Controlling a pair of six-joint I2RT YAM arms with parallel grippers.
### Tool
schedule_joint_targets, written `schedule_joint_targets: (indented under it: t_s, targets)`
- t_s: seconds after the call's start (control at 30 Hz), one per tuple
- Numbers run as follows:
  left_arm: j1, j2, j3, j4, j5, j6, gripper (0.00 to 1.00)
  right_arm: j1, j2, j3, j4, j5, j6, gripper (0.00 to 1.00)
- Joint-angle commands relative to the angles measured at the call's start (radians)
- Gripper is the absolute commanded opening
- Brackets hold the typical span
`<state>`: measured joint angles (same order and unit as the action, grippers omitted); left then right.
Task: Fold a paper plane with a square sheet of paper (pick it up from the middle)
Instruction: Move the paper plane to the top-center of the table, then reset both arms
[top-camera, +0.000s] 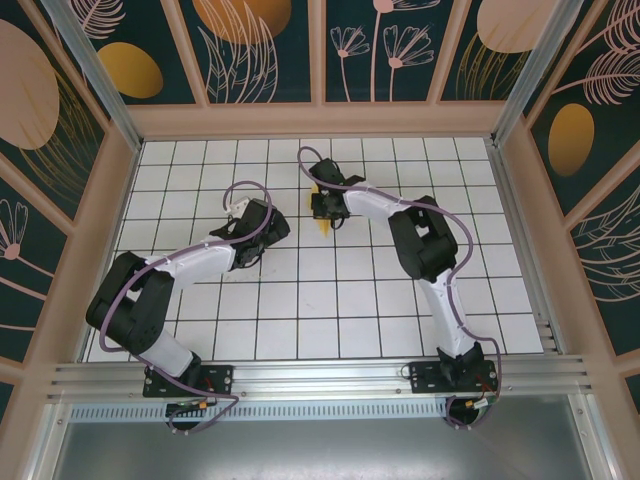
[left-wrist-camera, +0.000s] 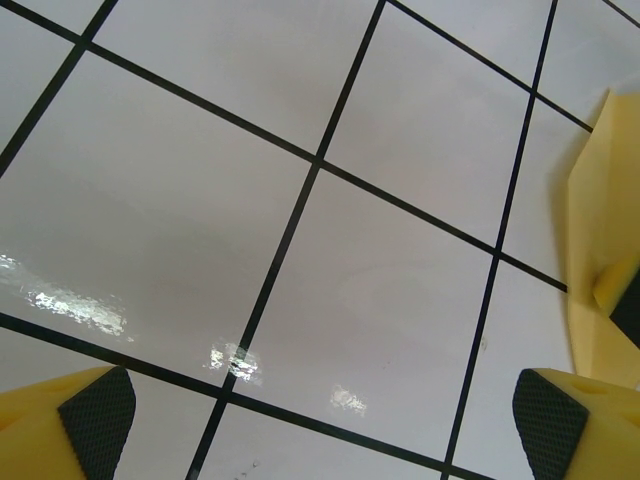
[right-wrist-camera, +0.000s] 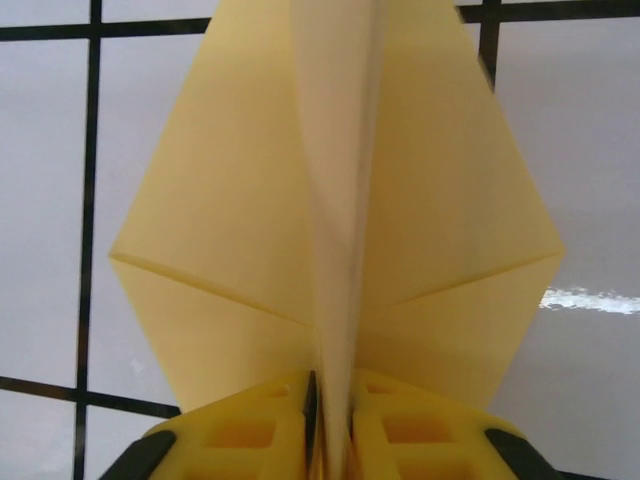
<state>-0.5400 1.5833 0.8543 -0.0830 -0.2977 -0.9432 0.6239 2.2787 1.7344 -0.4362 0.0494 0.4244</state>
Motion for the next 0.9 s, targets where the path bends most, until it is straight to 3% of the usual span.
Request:
schedule_joint_targets:
  t_s: [0.0, 0.13, 0.43, 0.63, 0.87]
  targets:
    - [0.005, -0.013, 0.01, -0.026, -0.028, 0.028, 0.98, 0.007, 0.012, 0.053, -0.06, -0.03, -0.006, 0.2]
    - [0.007, -0.006, 0.064, -0.052, -0.039, 0.042, 0.99, 0.006, -0.045, 0.081, -0.083, -0.031, -0.003, 0.28]
    - [0.103, -0.061, 0.16, -0.071, -0.072, 0.11, 0.99, -0.021, -0.332, 0.018, -0.053, 0.086, 0.014, 0.62]
    - [0.16, -0.139, 0.138, -0.049, -0.207, 0.296, 0.99, -0.139, -0.595, -0.278, 0.139, 0.217, -0.015, 0.77]
    - [0.213, -0.306, -0.122, 0.221, -0.433, 0.476, 0.98, -0.388, -0.881, -0.733, 0.451, 0.389, -0.105, 0.91]
